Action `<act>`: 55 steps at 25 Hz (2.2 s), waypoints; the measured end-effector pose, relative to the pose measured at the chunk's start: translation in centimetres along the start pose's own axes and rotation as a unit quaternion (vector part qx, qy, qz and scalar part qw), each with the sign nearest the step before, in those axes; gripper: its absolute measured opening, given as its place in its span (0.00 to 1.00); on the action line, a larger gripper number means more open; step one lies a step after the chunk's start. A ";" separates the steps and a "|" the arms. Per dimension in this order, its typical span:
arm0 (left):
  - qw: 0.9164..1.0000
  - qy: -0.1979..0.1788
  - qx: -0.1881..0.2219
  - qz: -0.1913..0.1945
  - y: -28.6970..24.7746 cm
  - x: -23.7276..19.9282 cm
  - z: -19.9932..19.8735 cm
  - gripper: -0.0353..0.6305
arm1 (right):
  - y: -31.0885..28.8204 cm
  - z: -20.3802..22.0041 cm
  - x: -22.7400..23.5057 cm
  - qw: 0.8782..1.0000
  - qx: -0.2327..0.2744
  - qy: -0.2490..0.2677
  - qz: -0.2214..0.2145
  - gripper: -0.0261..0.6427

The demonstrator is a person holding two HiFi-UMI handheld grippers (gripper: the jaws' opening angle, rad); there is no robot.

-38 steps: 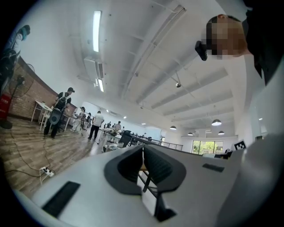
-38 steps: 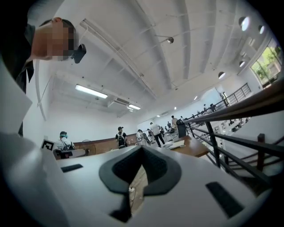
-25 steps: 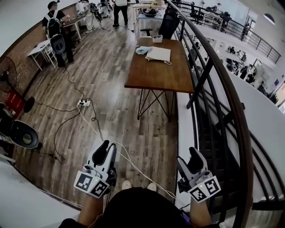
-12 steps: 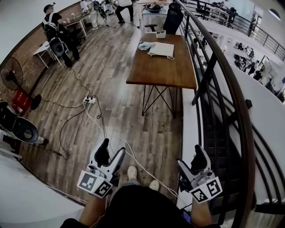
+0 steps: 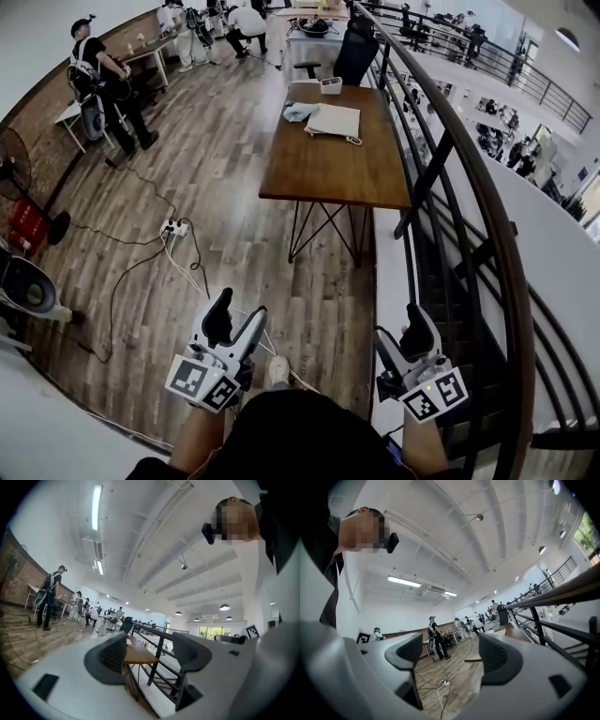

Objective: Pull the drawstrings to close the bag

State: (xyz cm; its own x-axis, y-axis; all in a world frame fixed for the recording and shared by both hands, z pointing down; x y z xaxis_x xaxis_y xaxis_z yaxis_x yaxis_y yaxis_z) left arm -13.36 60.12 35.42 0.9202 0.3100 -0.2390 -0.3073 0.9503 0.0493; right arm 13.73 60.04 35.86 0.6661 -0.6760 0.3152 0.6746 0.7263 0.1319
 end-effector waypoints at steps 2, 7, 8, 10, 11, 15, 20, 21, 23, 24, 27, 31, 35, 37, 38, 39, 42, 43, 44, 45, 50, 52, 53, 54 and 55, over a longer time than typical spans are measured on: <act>1.000 0.000 0.008 0.008 -1.8 -1.5 -0.7 0.50 | -2.2 -0.5 0.5 1.000 0.003 0.013 0.004 0.60; 1.000 0.006 0.021 0.016 -5.4 -5.7 -2.2 0.50 | -7.2 -1.3 1.4 0.999 0.009 0.036 0.021 0.58; 1.000 0.004 0.020 0.018 -6.0 -6.5 -2.4 0.50 | -8.1 -1.4 1.6 0.999 0.010 0.039 0.026 0.57; 1.000 0.002 0.016 0.023 -7.3 -7.9 -2.6 0.50 | -10.0 -1.6 2.2 0.998 0.011 0.043 0.033 0.57; 1.000 0.003 0.014 0.025 -7.9 -8.7 -2.7 0.50 | -11.0 -1.7 2.4 0.998 0.011 0.045 0.036 0.57; 0.999 0.004 0.010 0.031 -9.5 -11.5 -3.2 0.50 | -14.2 -0.9 2.7 0.998 0.007 0.044 0.044 0.55; 1.000 0.000 0.007 0.028 -9.7 -14.0 -2.6 0.50 | -16.9 0.7 2.0 0.999 -0.007 0.040 0.034 0.54; 1.000 0.001 0.006 0.028 -10.0 -14.2 -2.4 0.50 | -17.3 0.9 2.2 0.998 -0.012 0.044 0.032 0.53; 1.000 -0.001 0.002 0.027 -10.7 -14.5 -2.2 0.50 | -18.1 0.8 3.0 0.998 -0.016 0.048 0.031 0.53; 1.000 -0.003 0.001 0.026 -11.2 -14.7 -2.2 0.50 | -18.6 0.7 3.4 0.998 -0.015 0.048 0.031 0.52; 1.000 -0.008 0.000 0.020 -12.4 -15.1 -2.5 0.50 | -19.9 0.2 4.7 0.999 -0.009 0.045 0.028 0.52; 1.000 -0.012 0.002 0.006 -15.5 -15.5 -2.4 0.50 | -22.1 -0.4 8.1 0.999 -0.005 0.047 0.018 0.51; 1.000 -0.008 0.006 -0.005 -20.2 -15.2 -2.1 0.50 | -24.3 -1.6 12.7 0.999 -0.004 0.049 0.006 0.51; 1.000 -0.009 0.009 -0.008 -22.8 -14.7 -2.1 0.50 | -25.3 -2.4 15.3 0.999 -0.004 0.053 0.000 0.50; 1.000 -0.010 0.011 -0.010 -24.0 -14.4 -2.1 0.50 | -25.8 -2.7 16.7 0.999 -0.003 0.053 -0.001 0.50; 1.000 -0.012 0.012 -0.013 -25.1 -14.1 -2.1 0.50 | -26.2 -3.0 17.9 0.999 -0.003 0.052 -0.004 0.50; 0.999 -0.018 0.015 -0.023 -28.0 -13.5 -2.0 0.50 | -27.3 -3.7 20.8 0.999 0.000 0.046 -0.013 0.50; 0.999 -0.020 0.016 -0.027 -28.8 -13.3 -2.0 0.50 | -27.6 -4.0 21.6 0.999 0.000 0.043 -0.016 0.49; 0.999 -0.022 0.017 -0.031 -29.6 -13.0 -2.0 0.50 | -27.7 -4.2 22.3 0.999 0.000 0.042 -0.020 0.49; 0.999 -0.024 0.017 -0.035 -30.3 -12.8 -1.8 0.50 | -27.8 -4.4 23.1 0.999 -0.001 0.041 -0.022 0.48; 0.998 -0.033 0.005 -0.044 -33.6 -11.7 -0.7 0.50 | -27.8 -5.0 27.1 0.999 -0.001 0.033 -0.015 0.47; 0.998 -0.034 -0.001 -0.043 -34.6 -11.4 -0.2 0.50 | -27.7 -5.1 28.4 0.999 0.000 0.032 -0.006 0.46; 0.998 -0.037 -0.004 -0.043 -35.1 -11.4 -0.1 0.50 | -27.7 -5.1 29.0 0.999 0.001 0.033 -0.003 0.46; 0.998 -0.039 -0.006 -0.043 -35.7 -11.4 0.1 0.50 | -27.8 -5.0 29.5 0.999 0.000 0.033 0.001 0.46; 0.998 -0.041 -0.009 -0.042 -36.2 -11.4 0.2 0.50 | -27.9 -4.9 30.1 0.999 -0.002 0.034 0.005 0.46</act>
State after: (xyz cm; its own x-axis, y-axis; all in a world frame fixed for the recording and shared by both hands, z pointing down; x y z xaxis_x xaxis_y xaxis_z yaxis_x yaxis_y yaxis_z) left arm -12.71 22.16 36.57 0.9595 0.2305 -0.1619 -0.2313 0.9728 0.0143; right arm 16.48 18.83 37.05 0.6929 -0.6755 0.2523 0.6689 0.7328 0.1248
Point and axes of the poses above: the fingertips, and each gripper's own axes: y backward along the fingers, x to its right, z out of its underside, the point moved 1 cm from there along y, backward along the fingers, and after that the axes turned 6 degrees about -z, right-handed, at the moved point
